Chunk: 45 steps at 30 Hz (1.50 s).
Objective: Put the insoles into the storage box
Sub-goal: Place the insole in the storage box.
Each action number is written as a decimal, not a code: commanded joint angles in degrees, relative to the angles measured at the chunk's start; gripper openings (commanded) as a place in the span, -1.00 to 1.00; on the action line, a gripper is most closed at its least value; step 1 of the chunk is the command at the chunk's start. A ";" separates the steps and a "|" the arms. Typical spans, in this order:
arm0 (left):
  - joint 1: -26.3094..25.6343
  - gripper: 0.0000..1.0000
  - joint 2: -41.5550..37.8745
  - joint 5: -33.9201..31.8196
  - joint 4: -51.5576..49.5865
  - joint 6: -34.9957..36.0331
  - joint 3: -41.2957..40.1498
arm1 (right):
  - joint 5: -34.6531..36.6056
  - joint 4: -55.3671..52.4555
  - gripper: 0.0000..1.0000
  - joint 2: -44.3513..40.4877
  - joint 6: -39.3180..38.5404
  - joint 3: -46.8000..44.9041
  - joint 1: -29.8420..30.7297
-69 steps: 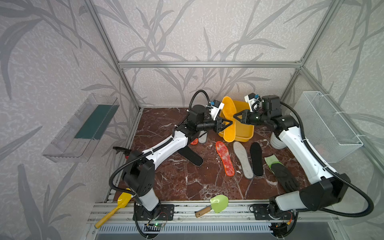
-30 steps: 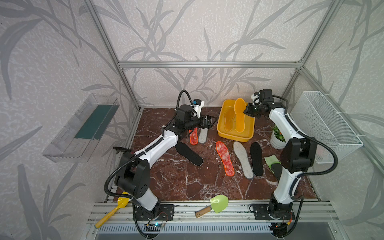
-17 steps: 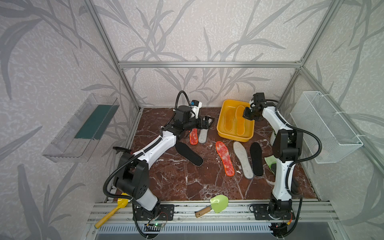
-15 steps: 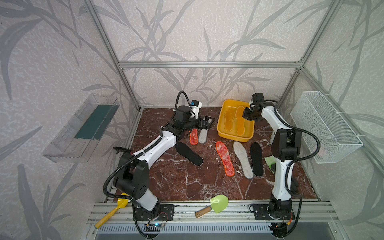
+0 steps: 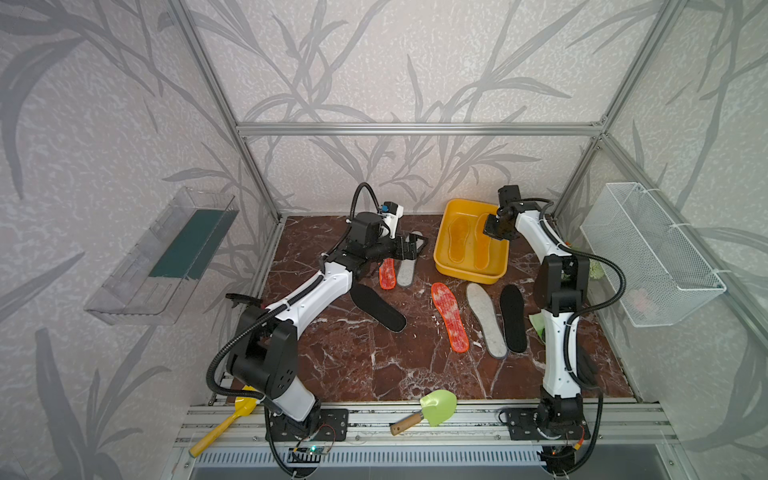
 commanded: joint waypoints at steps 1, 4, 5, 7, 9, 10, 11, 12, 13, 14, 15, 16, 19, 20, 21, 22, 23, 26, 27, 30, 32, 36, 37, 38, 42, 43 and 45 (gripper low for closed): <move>0.44 0.93 -1.70 0.34 -0.19 1.19 -0.47 | 3.57 -3.57 -1.00 2.77 0.51 3.60 0.91; 0.49 0.93 -1.64 0.34 -0.18 1.24 -0.66 | 4.10 -5.88 -1.00 5.21 0.77 7.01 1.08; 0.60 0.93 -1.70 0.42 -0.24 1.20 -0.70 | 4.90 -6.59 -1.00 5.80 0.93 7.74 1.18; 0.69 0.93 -1.62 0.49 -0.30 1.20 -0.73 | 5.35 -7.15 -1.00 6.76 0.86 8.82 1.27; 0.74 0.93 -1.63 0.54 -0.26 1.30 -0.73 | 5.81 -7.53 -1.00 7.27 0.98 9.41 1.27; 0.76 0.93 -1.63 0.47 -0.26 1.29 -0.73 | 6.31 -7.71 -1.00 7.51 1.03 9.60 1.27; 0.74 0.93 -1.68 0.60 -0.23 1.25 -0.74 | 6.66 -8.06 -1.00 7.76 1.07 9.80 1.27; 0.85 0.93 -1.63 0.60 -0.31 1.19 -0.76 | 6.92 -8.39 -1.00 7.79 1.20 10.02 1.27; 0.87 0.93 -1.63 0.61 -0.27 1.20 -0.73 | 7.11 -8.47 -1.00 7.87 1.30 9.89 1.27; 0.83 0.93 -1.68 0.67 -0.23 1.20 -0.73 | 7.19 -8.48 -1.00 8.00 1.22 9.89 1.31; 0.91 0.93 -1.59 0.69 -0.02 1.11 -0.73 | 7.44 -8.45 -1.00 8.11 1.30 9.97 1.27; 0.93 0.93 -1.57 0.77 0.00 1.01 -0.78 | 7.59 -8.43 -1.00 8.22 1.21 10.09 1.27; 0.96 0.93 -1.30 0.97 -0.15 1.01 -0.65 | 8.16 -9.03 -1.00 8.96 0.87 11.14 1.27; 0.92 0.93 -1.31 0.87 -0.17 1.02 -0.67 | 8.26 -9.40 -1.00 9.34 0.62 11.76 1.27; 0.94 0.93 -1.24 0.87 -0.13 1.03 -0.73 | 8.31 -9.79 -1.00 9.80 0.43 12.51 1.27; 0.97 0.93 -1.20 0.79 -0.23 1.02 -0.69 | 8.48 -10.07 -0.98 10.19 0.13 13.29 1.27; 0.98 0.93 -1.20 0.76 -0.24 1.02 -0.69 | 8.43 -10.55 -0.94 10.49 -0.08 13.88 1.27; 1.00 0.93 -1.19 0.60 -0.28 0.93 -0.73 | 8.25 -11.83 -0.69 11.38 -0.22 16.08 1.27; 1.06 0.93 -1.11 0.60 -0.42 0.85 -0.73 | 8.18 -11.90 -0.61 11.44 -0.45 16.38 1.27; 1.05 0.93 -1.51 0.78 -0.98 0.77 -0.60 | 8.25 -11.81 -0.47 10.92 -0.94 16.39 1.27; 1.01 0.93 -2.08 0.95 -1.38 0.65 -0.52 | 8.18 -11.77 -0.40 10.61 -1.44 16.57 1.27; 1.01 0.93 -3.49 0.39 -2.55 1.19 -0.60 | 8.01 -11.77 -0.30 9.57 -2.26 16.48 1.27; 1.01 0.93 -3.70 0.17 -2.95 1.32 -0.63 | 8.10 -11.88 -0.28 9.42 -2.39 16.48 1.27; 1.00 0.93 -3.95 0.16 -3.06 1.36 -0.65 | 8.37 -12.08 -0.26 9.17 -2.33 16.48 1.27; 1.01 0.94 -4.58 -0.26 -3.07 1.17 -1.33 | 8.35 -12.33 -0.22 8.27 -2.57 16.29 1.28; 1.00 0.94 -4.79 -0.38 -3.02 0.98 -1.60 | 8.08 -12.42 -0.20 8.04 -2.72 16.21 1.27; 1.00 0.94 -4.98 -0.99 -3.01 0.59 -2.03 | 7.07 -12.55 -0.18 7.47 -2.94 16.28 1.27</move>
